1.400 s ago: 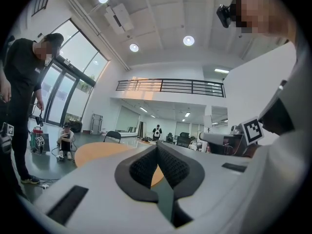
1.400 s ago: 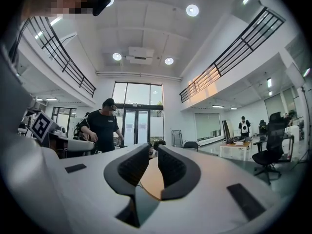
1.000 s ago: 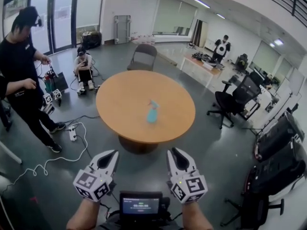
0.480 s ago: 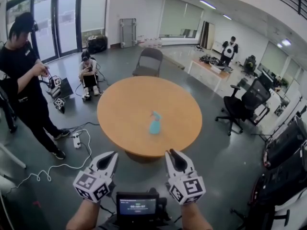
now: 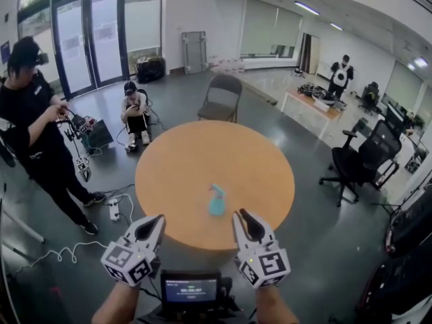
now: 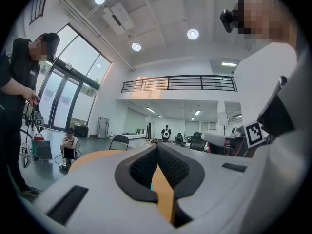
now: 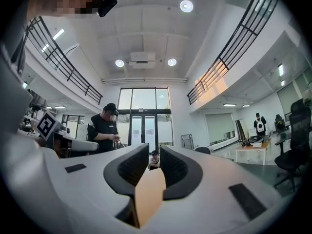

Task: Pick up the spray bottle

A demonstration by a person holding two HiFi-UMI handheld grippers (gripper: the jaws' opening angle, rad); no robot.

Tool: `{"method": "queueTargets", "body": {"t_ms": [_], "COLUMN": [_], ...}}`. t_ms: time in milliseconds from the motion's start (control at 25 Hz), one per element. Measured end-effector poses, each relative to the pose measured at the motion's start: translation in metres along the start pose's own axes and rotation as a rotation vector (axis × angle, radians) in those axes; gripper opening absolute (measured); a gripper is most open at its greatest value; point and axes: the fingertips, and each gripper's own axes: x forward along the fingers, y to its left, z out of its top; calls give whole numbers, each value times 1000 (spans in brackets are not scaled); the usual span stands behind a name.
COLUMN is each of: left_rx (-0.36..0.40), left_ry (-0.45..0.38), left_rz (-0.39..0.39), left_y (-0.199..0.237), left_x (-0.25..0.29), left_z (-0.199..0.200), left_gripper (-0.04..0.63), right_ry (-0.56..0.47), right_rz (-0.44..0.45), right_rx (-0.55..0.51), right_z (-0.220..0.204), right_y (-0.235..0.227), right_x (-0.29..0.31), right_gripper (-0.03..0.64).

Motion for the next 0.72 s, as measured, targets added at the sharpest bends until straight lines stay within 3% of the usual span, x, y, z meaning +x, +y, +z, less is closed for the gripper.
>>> {"method": "queueTargets", "body": {"t_ms": [440, 600, 720], "left_rx": [-12, -1, -5], "left_ry": [-31, -10, 15], "left_rz": [88, 114, 119], "left_y": [1, 3, 9], "left_x": [78, 93, 102], "left_z": [10, 5, -3], "left_gripper": [-5, -5, -5], "right_ry": [17, 38, 49], "right_rz": [89, 107, 101], "right_rx": [25, 22, 37], "right_z": [-5, -13, -19], "right_y": [-72, -86, -92], "right_x": [43, 54, 63], "right_gripper": [89, 162, 173]}}
